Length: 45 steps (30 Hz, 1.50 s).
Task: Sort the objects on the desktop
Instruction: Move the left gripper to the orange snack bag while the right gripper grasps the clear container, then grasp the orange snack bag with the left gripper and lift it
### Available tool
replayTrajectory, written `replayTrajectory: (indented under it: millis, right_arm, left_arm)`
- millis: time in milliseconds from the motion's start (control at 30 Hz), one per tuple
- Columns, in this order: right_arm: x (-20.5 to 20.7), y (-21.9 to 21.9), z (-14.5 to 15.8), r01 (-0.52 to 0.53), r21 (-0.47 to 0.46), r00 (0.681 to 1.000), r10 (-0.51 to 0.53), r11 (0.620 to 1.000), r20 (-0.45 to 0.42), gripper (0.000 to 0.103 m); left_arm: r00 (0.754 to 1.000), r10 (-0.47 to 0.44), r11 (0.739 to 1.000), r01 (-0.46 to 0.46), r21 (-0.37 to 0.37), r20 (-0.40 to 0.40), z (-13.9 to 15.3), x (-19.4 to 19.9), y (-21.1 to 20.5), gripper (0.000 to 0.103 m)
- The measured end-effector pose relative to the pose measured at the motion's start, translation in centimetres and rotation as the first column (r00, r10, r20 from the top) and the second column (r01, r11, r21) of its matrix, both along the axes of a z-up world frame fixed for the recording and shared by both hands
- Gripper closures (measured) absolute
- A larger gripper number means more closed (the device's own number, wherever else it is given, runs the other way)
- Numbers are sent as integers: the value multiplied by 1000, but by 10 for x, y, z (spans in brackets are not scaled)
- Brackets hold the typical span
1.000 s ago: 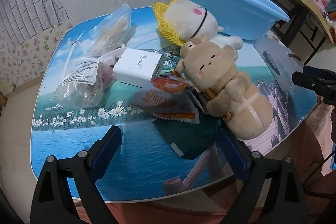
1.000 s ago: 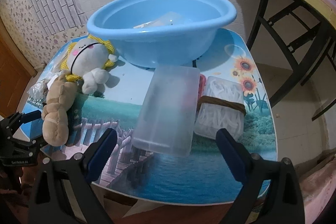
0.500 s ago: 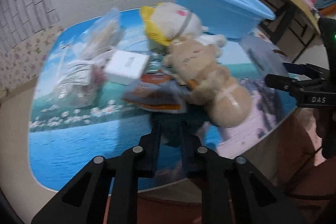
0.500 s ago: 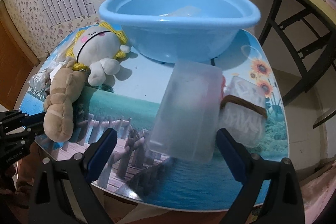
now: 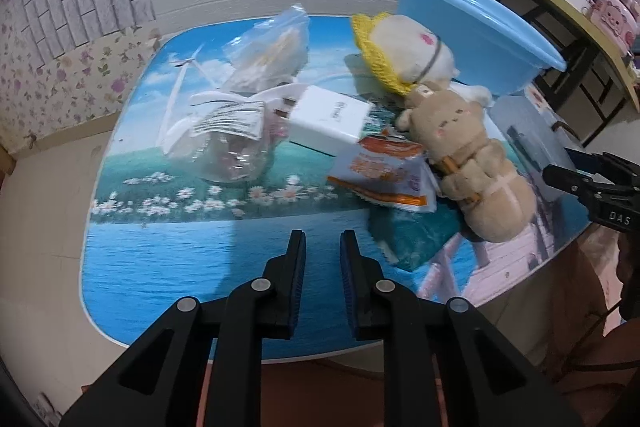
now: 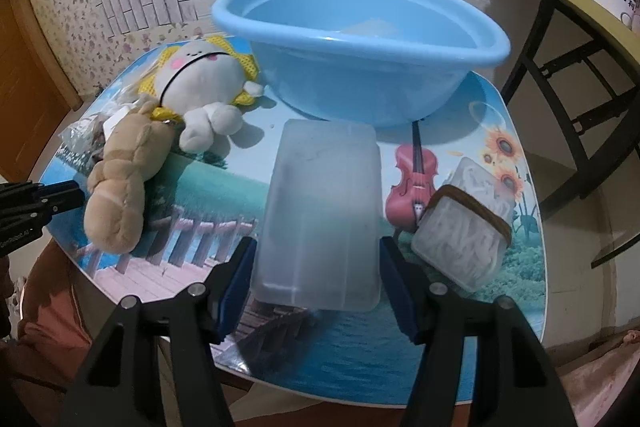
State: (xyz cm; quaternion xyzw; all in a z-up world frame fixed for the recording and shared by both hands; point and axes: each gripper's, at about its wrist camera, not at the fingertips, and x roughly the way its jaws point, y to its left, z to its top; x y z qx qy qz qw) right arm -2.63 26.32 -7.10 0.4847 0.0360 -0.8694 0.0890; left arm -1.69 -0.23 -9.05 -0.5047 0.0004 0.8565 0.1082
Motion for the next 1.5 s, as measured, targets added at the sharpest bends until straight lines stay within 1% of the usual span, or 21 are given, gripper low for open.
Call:
replayTrajectory:
  millis: [167,400,500,533,567,600,633,700,833,900,967,1033,1100,1167,1267,1333,1400,1500]
  right_arm:
    - [3,-4,-1,-21,18,1000,21,1000,2,42]
    - [2,-8,-1,-11,29,1000,11,1000,11,41]
    - [2,-8,-1,-8,16,1000,7,1000,12,37]
    - [2,-9,-1,-6,12,1000,6,1000,12,34]
    - [1,-10,-2,-4,13,1000,3,1000,17,32]
    - [0,-11,-3,-2,16,1000,2,1000,25,31]
    - [0,-11,-5,0,19,1000,0,1000,31,31]
    - [-1,-12,-6,4,21,999,-5,1000,36,31]
    - [-3,-10,-5,16,18,999,-16,1000,32,30]
    - [-5,-10,-7,18,14,999,-19,1000,41,30]
    - [-5,-11,-9,15,15,999,-15,1000,48,30]
    - [-5,-12,-9,14,23,999,-15,1000,48,30]
    - [-6,-11,-9,16,17,999,-17,1000,49,30]
    - [-5,-10,-9,19,17,999,-20,1000,50,30]
    - [-7,-9,-9,22,16,998,-23,1000,52,30]
    - [-7,-9,-7,17,16,999,-18,1000,42,30]
    - [-7,-9,-6,15,18,999,-16,1000,34,30]
    - [-8,-9,-7,22,29,999,-23,999,43,30]
  left_arm:
    - [1000,-17,1000,17,-9,-10,0,1,6,84]
    - [999,-13,1000,13,4,-33,-1,-1,3,82]
    - [999,-4,1000,4,0,-51,-2,-1,1,81]
    - [998,-8,1000,8,-10,-58,-2,-1,2,77]
    - [998,-12,1000,11,-20,-64,-3,-1,3,69]
    - [998,-14,1000,13,-29,-67,-3,-1,4,63]
    - [998,-17,999,16,-29,-66,-3,-2,5,53]
    - [998,-17,1000,16,-21,-62,-4,-2,4,47]
    - [999,-6,1000,7,23,-54,-3,-1,-2,46]
    - [998,-28,998,31,61,-49,-2,-1,-1,45]
    - [996,-65,994,70,83,-61,-1,0,6,45]
    - [992,-97,992,103,68,-85,1,-1,14,45]
    - [988,-112,992,118,47,-110,4,-4,19,42]
    - [985,-121,990,128,54,-121,7,-11,21,40]
    - [984,-130,990,137,46,-124,5,-21,23,38]
    - [984,-129,989,137,62,-120,3,-27,21,37]
    - [983,-139,986,148,77,-118,3,-31,22,40]
    - [980,-160,982,170,84,-120,4,-30,24,55]
